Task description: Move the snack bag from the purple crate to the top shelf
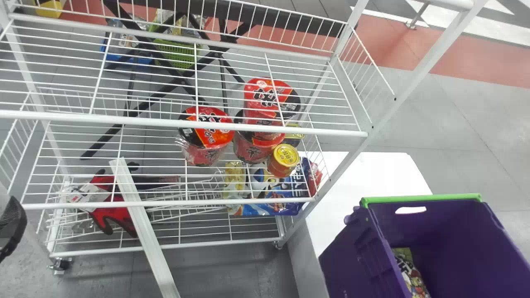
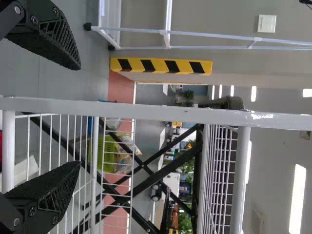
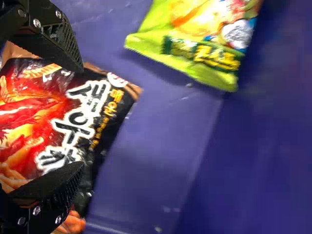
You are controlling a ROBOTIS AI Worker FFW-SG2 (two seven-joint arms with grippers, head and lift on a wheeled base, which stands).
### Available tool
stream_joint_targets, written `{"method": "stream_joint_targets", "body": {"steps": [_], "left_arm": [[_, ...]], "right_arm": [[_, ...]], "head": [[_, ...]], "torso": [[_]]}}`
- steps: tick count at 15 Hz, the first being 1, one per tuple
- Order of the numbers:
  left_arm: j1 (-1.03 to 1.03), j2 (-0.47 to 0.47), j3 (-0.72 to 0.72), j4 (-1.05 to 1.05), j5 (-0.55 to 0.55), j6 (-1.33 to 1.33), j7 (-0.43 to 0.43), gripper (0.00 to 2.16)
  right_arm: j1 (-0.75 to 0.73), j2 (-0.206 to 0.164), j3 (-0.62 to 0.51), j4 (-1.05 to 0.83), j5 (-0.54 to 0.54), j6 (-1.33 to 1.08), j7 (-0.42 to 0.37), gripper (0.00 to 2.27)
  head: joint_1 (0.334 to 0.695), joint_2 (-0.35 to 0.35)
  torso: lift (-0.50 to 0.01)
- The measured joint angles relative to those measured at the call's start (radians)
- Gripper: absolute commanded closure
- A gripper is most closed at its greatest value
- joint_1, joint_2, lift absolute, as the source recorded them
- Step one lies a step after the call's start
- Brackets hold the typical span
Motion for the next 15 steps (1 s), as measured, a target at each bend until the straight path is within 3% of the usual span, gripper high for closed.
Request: {"method": "stream_joint_targets", "body": {"steps": [2,15], "left_arm": [[0.000,0.001,0.000,0.000,0.000,-0.002,0.001,0.13],[0.003,0.004,0.000,0.006,0.000,-0.023,0.003,0.13]], "right_arm": [[-0.013,0.000,0.019,0.042,0.019,-0.020,0.029,0.15],[-0.039,0.000,0.051,0.128,0.101,-0.073,0.034,0.23]], "head": [[0.695,-0.350],[0.695,-0.350]], "torso": [[-0.453],[-0.453]]}}
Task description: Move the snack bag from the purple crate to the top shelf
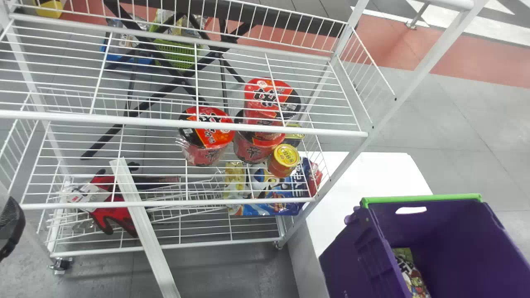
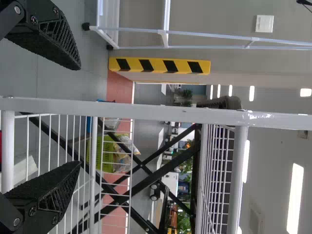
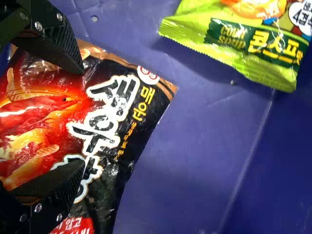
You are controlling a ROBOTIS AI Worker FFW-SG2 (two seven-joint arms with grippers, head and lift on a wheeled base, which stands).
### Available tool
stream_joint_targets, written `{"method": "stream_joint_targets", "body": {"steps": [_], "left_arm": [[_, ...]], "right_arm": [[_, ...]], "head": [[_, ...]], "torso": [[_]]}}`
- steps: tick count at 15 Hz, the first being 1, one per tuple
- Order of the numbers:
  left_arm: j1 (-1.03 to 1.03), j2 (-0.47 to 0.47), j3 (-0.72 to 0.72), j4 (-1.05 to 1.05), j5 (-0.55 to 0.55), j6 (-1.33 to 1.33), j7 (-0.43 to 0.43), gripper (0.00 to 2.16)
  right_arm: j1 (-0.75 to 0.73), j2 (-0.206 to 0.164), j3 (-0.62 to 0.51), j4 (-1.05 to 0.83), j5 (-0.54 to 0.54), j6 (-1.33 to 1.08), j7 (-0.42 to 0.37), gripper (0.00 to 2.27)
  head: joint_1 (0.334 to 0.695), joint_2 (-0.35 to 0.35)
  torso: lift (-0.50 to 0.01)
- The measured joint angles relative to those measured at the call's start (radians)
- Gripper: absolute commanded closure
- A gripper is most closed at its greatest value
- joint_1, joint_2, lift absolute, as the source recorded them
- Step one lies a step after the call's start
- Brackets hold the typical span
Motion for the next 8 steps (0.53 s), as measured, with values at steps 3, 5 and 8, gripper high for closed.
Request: {"method": "stream_joint_targets", "body": {"steps": [3,5,8], "left_arm": [[0.000,0.005,0.001,0.003,0.001,-0.006,0.003,0.13],[0.000,0.009,0.001,0.004,0.002,-0.007,0.003,0.13],[0.000,0.012,0.001,0.004,0.004,-0.008,0.004,0.13]], "right_arm": [[-0.005,0.000,0.012,0.007,0.011,-0.011,0.000,0.73],[-0.006,0.000,0.014,0.007,0.013,-0.011,0.000,1.26],[-0.007,0.000,0.009,0.007,0.010,-0.001,0.002,1.76]], "head": [[0.695,-0.350],[0.695,-0.350],[0.695,-0.350]], "torso": [[-0.453],[-0.453],[-0.453]]}}
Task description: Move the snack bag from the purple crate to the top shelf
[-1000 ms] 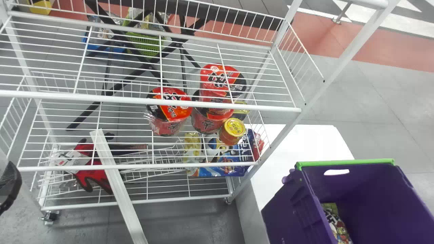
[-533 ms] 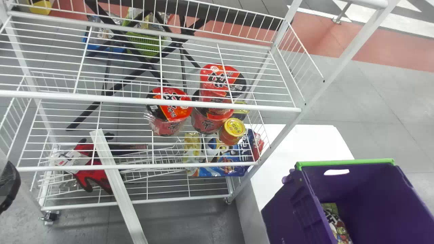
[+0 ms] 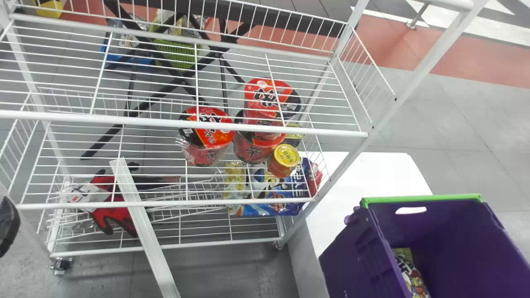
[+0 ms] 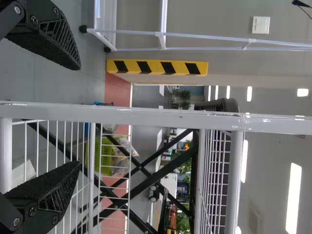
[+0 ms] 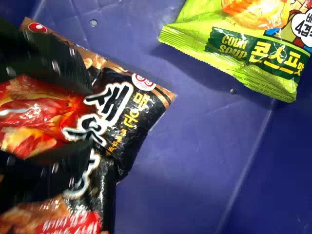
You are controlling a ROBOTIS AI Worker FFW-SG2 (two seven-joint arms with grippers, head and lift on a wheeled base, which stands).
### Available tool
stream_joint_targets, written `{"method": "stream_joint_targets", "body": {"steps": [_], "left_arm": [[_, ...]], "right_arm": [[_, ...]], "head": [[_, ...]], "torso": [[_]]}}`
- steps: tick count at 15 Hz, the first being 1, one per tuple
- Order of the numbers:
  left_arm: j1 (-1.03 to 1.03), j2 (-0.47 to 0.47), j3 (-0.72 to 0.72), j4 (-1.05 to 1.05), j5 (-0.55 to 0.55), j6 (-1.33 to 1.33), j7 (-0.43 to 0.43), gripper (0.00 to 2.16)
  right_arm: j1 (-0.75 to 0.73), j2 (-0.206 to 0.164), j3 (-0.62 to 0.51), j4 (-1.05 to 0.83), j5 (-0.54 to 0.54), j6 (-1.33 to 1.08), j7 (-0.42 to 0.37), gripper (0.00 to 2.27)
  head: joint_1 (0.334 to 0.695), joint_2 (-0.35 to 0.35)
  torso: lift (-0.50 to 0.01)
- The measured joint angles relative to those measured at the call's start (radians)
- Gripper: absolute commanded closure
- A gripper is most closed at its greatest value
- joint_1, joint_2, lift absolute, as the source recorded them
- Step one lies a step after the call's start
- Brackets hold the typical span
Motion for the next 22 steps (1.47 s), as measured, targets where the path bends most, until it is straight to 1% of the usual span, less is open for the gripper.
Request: {"method": "stream_joint_targets", "body": {"steps": [1,5,6,9,13,15,17,19,22], "left_arm": [[0.000,0.000,0.000,0.000,0.000,-0.001,0.000,0.13],[0.000,0.001,0.001,0.000,0.001,-0.003,0.002,0.13],[0.000,0.001,0.001,0.000,0.001,-0.003,0.002,0.13],[0.000,0.000,0.001,0.000,0.001,-0.003,0.000,0.13],[0.000,-0.003,0.000,0.000,0.000,-0.002,0.000,0.13],[0.000,-0.001,0.000,-0.002,0.000,-0.002,0.000,0.13],[0.006,0.001,0.000,-0.008,0.000,-0.003,0.000,0.13],[0.014,0.005,0.000,-0.016,-0.002,-0.006,0.000,0.13],[0.027,0.012,0.000,-0.033,-0.002,-0.014,0.001,0.13]], "right_arm": [[0.000,0.000,-0.007,-0.002,-0.003,0.010,0.002,1.90],[0.000,0.000,-0.064,-0.029,-0.020,0.095,0.038,2.08],[0.000,0.000,-0.086,-0.039,-0.027,0.122,0.044,2.21],[0.001,0.000,-0.164,-0.085,-0.052,0.238,0.070,2.25],[0.006,0.000,-0.241,-0.128,-0.084,0.322,0.109,2.25],[0.007,0.000,-0.282,-0.167,-0.106,0.391,0.113,2.25],[0.008,0.000,-0.335,-0.223,-0.135,0.482,0.120,2.25],[0.008,0.000,-0.393,-0.273,-0.140,0.547,0.183,2.25],[0.007,0.000,-0.463,-0.295,-0.145,0.565,0.279,2.25]], "head": [[0.695,-0.350],[0.695,-0.350],[0.695,-0.350],[0.695,-0.350],[0.695,-0.350],[0.695,-0.350],[0.695,-0.350],[0.695,-0.350],[0.695,-0.350]], "torso": [[-0.453],[-0.453],[-0.453],[-0.453],[-0.453],[-0.453],[-0.442],[-0.434],[-0.422]]}}
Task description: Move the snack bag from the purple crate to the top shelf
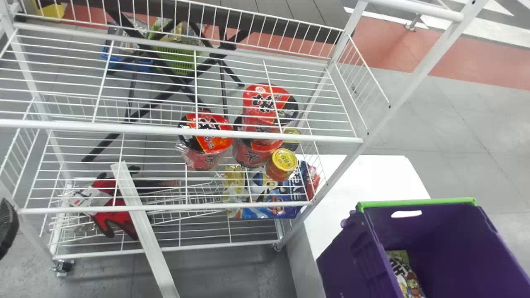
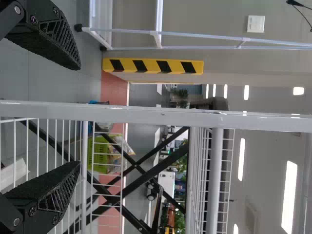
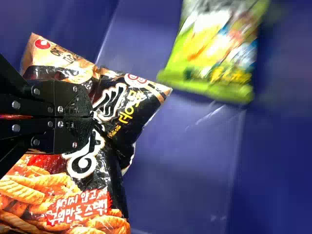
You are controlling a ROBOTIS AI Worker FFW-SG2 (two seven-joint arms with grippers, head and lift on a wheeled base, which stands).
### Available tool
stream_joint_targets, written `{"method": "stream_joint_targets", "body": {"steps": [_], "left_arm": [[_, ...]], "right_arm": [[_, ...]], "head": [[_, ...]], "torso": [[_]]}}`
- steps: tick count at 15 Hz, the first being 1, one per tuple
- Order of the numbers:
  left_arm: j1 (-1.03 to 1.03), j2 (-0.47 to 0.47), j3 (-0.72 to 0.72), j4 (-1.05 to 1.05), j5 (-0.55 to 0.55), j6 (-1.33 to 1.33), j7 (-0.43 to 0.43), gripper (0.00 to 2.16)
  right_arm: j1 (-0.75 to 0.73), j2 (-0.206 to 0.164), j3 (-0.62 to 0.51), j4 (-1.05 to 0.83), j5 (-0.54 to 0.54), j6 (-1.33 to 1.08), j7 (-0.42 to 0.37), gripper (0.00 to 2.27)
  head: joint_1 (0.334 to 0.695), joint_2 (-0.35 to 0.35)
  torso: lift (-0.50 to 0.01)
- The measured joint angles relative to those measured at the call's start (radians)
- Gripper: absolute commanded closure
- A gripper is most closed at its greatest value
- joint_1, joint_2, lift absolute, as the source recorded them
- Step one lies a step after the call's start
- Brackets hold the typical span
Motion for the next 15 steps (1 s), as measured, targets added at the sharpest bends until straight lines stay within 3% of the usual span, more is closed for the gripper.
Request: {"method": "stream_joint_targets", "body": {"steps": [6,15], "left_arm": [[0.018,0.000,0.000,-0.022,-0.006,-0.007,0.001,0.13],[0.053,-0.013,0.019,-0.051,-0.027,-0.012,0.004,0.13]], "right_arm": [[-0.006,0.000,-0.093,-0.063,-0.040,0.001,0.105,2.25],[-0.007,0.000,-0.125,-0.102,-0.075,0.001,0.150,2.25]], "head": [[0.695,-0.350],[0.695,-0.350]], "torso": [[-0.399],[-0.363]]}}
